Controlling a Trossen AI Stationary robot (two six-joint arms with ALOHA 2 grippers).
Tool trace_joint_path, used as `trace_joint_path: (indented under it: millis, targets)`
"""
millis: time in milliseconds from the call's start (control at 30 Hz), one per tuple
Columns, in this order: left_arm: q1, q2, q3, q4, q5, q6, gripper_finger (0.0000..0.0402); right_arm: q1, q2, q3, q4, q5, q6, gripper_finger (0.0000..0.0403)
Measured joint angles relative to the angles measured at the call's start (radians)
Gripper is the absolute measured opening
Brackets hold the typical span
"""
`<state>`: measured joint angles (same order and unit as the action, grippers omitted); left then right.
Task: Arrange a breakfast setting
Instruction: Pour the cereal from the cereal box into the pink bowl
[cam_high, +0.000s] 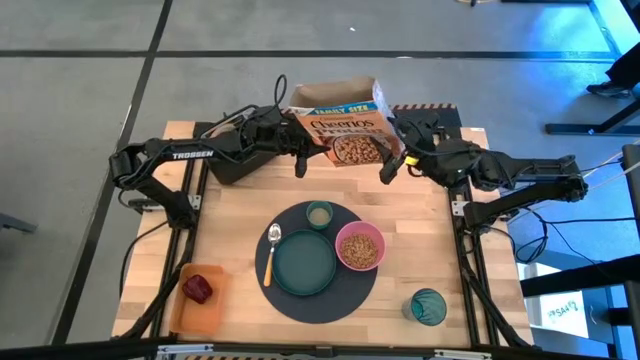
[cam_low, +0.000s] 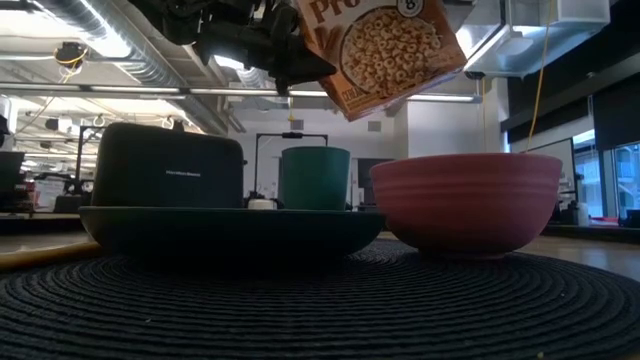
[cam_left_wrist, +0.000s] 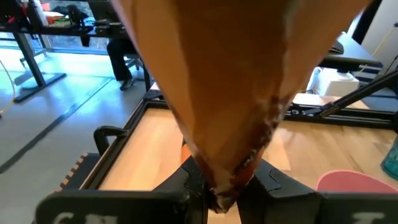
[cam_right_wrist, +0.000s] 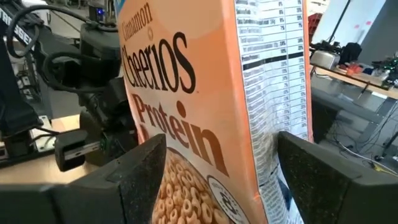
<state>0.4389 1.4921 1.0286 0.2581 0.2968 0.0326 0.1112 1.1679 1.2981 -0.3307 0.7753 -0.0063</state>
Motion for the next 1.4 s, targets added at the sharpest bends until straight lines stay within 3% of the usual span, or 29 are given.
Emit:
trace_joint_path:
  millis: [500,633,733,833,867,1067,1400]
  targets:
    - [-0.002,0.0,0.002,0.003,0.012,0.027,0.0044,0.001,-0.225,-0.002,-0.063,0.018,0.002,0.0283]
    - [-0.001,0.0,0.002,0.004,0.034,0.03,0.0044,0.001,-0.27,-0.002,-0.062,0.021,0.006,0.0226]
    - [-0.001,0.0,0.002,0.004,0.035,0.045,0.0044,-0.028,-0.284,-0.002,-0.062,0.018,0.025,0.0141]
    - [-0.001,0.0,0.002,0.004,0.036,0.056,0.0044,-0.071,-0.283,-0.002,-0.069,-0.045,0.052,0.0037]
    - [-0.001,0.0,0.002,0.004,0.037,0.056,0.0044,-0.087,-0.276,-0.002,-0.07,-0.068,0.056,0.0019]
    - [-0.011,0.0,0.002,0.004,0.059,0.057,0.0044,-0.166,-0.196,0.0,-0.063,-0.196,0.116,0.0007]
    - [-0.035,0.0,0.002,0.002,0.019,0.035,0.0044,-0.171,-0.153,0.0,-0.073,-0.205,0.13,0.0001]
